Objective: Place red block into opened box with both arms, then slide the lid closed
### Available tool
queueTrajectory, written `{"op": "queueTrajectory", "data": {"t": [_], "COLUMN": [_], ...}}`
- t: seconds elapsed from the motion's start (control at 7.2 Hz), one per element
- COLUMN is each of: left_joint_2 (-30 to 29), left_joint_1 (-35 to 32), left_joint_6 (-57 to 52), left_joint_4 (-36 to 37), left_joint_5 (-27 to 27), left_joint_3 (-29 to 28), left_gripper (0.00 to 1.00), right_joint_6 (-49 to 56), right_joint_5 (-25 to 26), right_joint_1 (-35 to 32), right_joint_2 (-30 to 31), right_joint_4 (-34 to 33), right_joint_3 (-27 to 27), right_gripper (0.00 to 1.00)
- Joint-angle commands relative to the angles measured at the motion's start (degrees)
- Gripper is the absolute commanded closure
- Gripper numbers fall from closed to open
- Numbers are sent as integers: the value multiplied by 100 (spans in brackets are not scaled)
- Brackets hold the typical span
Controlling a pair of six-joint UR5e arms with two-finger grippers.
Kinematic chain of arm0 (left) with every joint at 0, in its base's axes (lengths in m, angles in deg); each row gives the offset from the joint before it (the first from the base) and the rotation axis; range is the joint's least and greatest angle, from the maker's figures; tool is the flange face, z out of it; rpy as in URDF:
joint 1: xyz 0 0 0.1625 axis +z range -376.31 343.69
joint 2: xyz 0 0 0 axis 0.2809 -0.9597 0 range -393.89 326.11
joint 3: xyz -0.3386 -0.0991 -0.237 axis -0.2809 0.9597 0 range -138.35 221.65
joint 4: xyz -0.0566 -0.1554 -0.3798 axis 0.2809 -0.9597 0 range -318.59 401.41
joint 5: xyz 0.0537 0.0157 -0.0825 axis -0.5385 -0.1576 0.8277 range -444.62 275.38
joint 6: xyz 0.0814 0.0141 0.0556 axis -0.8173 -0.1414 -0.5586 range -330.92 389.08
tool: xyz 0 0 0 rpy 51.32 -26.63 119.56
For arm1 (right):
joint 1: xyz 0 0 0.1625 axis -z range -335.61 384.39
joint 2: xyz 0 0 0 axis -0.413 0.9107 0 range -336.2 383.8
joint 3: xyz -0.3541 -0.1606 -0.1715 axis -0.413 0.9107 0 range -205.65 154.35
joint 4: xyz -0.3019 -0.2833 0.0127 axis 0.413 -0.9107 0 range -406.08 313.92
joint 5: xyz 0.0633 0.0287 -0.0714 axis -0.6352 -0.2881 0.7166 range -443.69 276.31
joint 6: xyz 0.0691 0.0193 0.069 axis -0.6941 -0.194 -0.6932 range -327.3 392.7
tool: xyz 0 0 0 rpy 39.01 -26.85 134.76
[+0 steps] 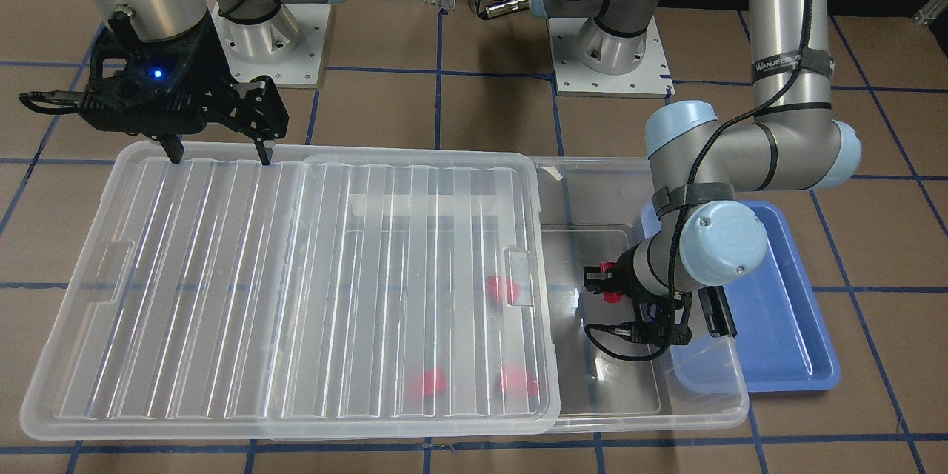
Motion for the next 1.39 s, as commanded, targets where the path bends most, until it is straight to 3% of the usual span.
{"op": "queueTrajectory", "data": {"t": [0.0, 0.14, 0.69, 1.11, 1.25], "left_joint_2": [-103, -155, -226, -78, 54], "left_joint_1": [-5, 4, -5, -5, -22], "left_joint_6": [-19, -54, -19, -45, -80], "left_joint_4": [158, 159, 168, 300, 291], "left_joint_5": [11, 11, -15, -24, -24], "left_joint_3": [96, 97, 149, 193, 115], "left_gripper": [100, 94, 41, 25, 14], "right_joint_6": [16, 15, 24, 24, 24], "right_joint_5": [-5, -5, 4, 4, -14], "right_joint_1": [0, 0, 9, 9, 9], "right_joint_2": [-1, -1, -1, -1, -1], "right_joint_4": [-16, -16, -113, -122, -122], "right_joint_3": [0, 0, 0, 0, 0], "right_gripper": [0, 0, 0, 0, 0]}}
